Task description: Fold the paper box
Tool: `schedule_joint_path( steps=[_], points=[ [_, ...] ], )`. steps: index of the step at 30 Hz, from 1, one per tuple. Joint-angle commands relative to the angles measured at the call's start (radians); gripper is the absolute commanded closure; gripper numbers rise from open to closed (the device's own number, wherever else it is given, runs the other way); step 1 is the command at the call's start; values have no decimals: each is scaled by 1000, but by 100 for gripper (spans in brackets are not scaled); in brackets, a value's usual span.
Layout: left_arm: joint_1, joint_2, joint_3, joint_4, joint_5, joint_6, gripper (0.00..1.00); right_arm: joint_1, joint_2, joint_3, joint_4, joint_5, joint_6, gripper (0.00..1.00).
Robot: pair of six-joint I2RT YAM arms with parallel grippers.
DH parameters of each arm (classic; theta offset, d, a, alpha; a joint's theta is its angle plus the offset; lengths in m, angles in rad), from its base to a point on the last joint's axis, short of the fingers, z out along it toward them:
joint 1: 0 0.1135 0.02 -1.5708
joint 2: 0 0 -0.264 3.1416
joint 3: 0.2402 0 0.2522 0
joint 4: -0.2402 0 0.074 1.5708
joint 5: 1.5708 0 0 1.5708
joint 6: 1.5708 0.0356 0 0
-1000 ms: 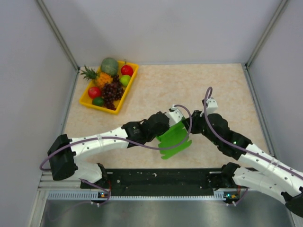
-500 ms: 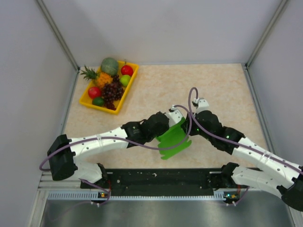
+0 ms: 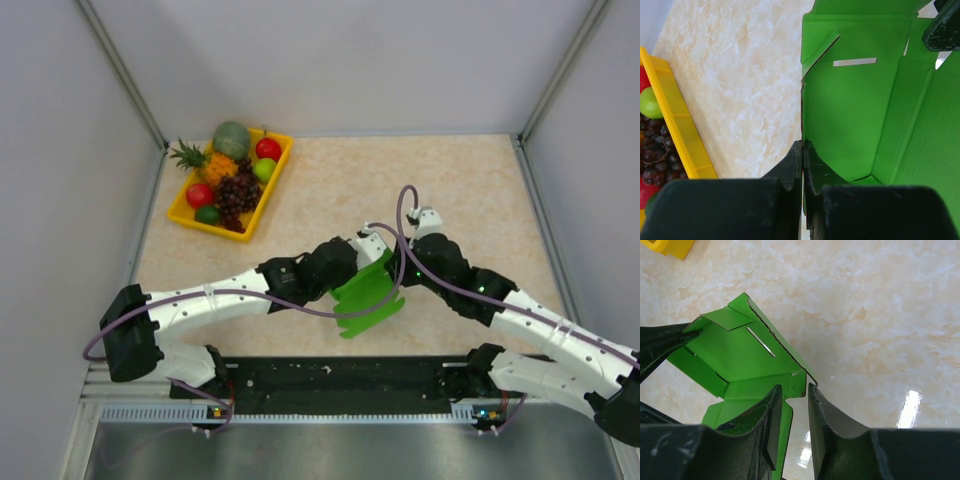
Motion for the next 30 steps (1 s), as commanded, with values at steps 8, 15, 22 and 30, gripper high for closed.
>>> schedule_joint_path(
  steps=[8,15,22,30],
  points=[
    [-10,-36,35,31,4,2,100,-5,-13,39,21,7,-14,76],
    [-12,-44,35,31,4,2,100,-5,7,31,22,19,-32,76],
    [-13,-42,32,31,4,5,100,-5,7,33,12,23,-54,73],
    [-15,-40,38,36,7,3,100,-5,7,22,73,-39,-2,87]
  ],
)
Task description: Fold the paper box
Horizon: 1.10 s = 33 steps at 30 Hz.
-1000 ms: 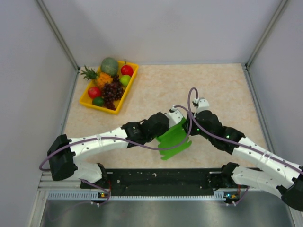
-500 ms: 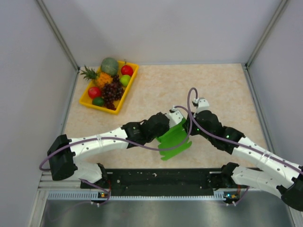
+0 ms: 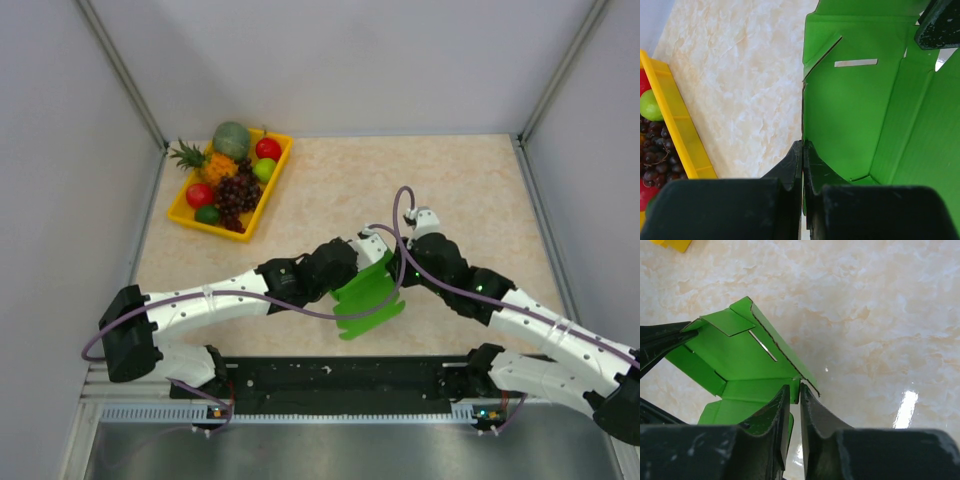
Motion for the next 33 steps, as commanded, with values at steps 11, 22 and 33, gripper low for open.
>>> schedule_joint_path(
  steps=[11,22,33],
  points=[
    [-11,-43,40,36,24,6,100,2,47,1,145,-122,-63,100],
    [-15,-49,18,56,50,12,100,0,85,-71,261,-226,-45,94],
    [-15,-54,1,54,43,12,100,-113,-116,-73,217,-270,46,73]
  ],
)
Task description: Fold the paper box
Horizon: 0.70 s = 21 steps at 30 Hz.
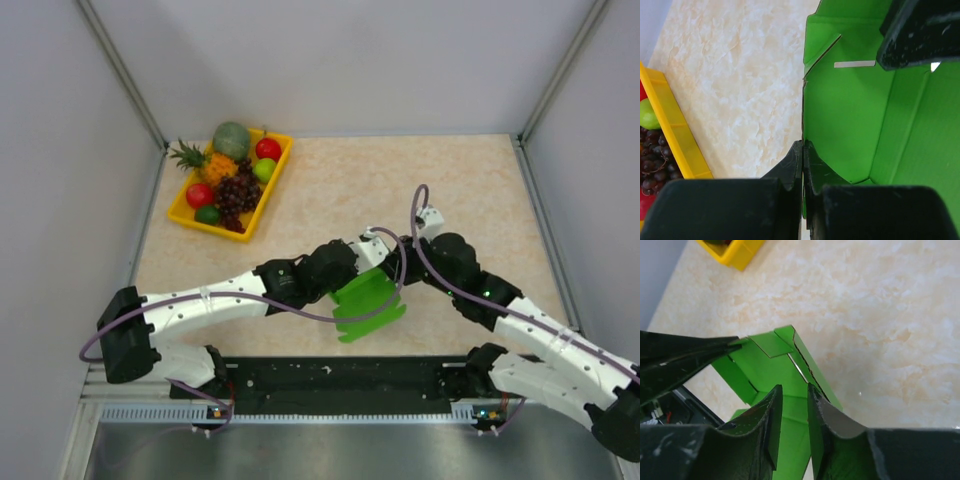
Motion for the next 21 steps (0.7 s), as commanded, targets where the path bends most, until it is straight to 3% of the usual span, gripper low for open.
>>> schedule_joint_path(
  steps=[1,4,12,21],
  points=[
    [-8,-41,0,63,10,-6,100,-26,-88,32,8,-19,54,72],
    [-8,-44,-2,65,11,-9,100,-28,-78,64,5,-2,75,73],
    [-8,-47,-3,63,11,-6,100,-28,-16,132,11,33,64,92],
    [-10,-41,5,63,11,-1,100,-29,5,164,12,44,48,93]
  ],
)
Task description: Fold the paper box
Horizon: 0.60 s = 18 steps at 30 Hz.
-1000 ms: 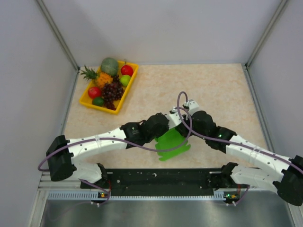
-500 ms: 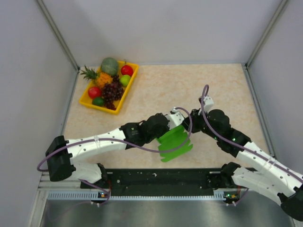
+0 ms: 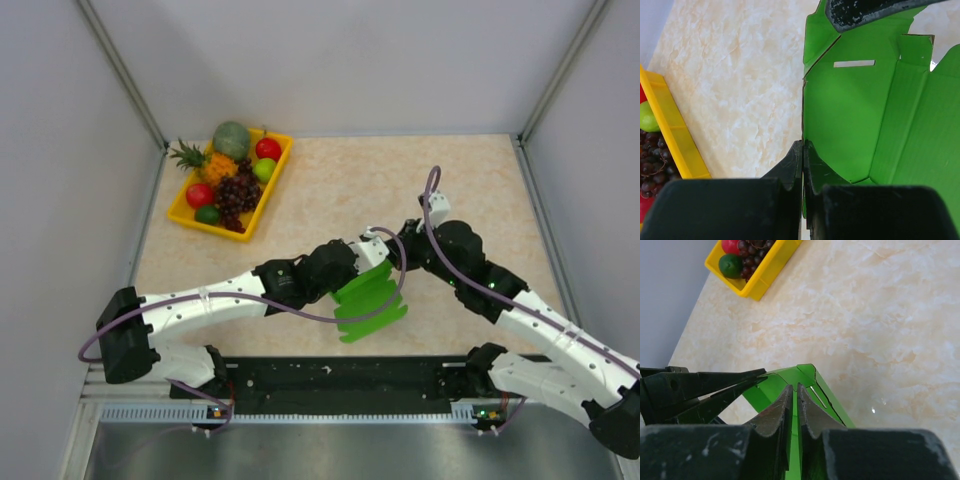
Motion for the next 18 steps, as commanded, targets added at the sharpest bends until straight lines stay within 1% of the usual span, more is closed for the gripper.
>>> schedule_joint_path(
  steps=[1,8,18],
  points=[
    [-5,-36,5,52,3,-1,100,-7,22,52,27,23,-21,93],
    [-5,-48,2,55,1,-3,100,-7,77,77,35,16,-31,94],
    [-7,-40,11,68,8,2,100,-5,80,14,118,-76,33,100]
  ],
)
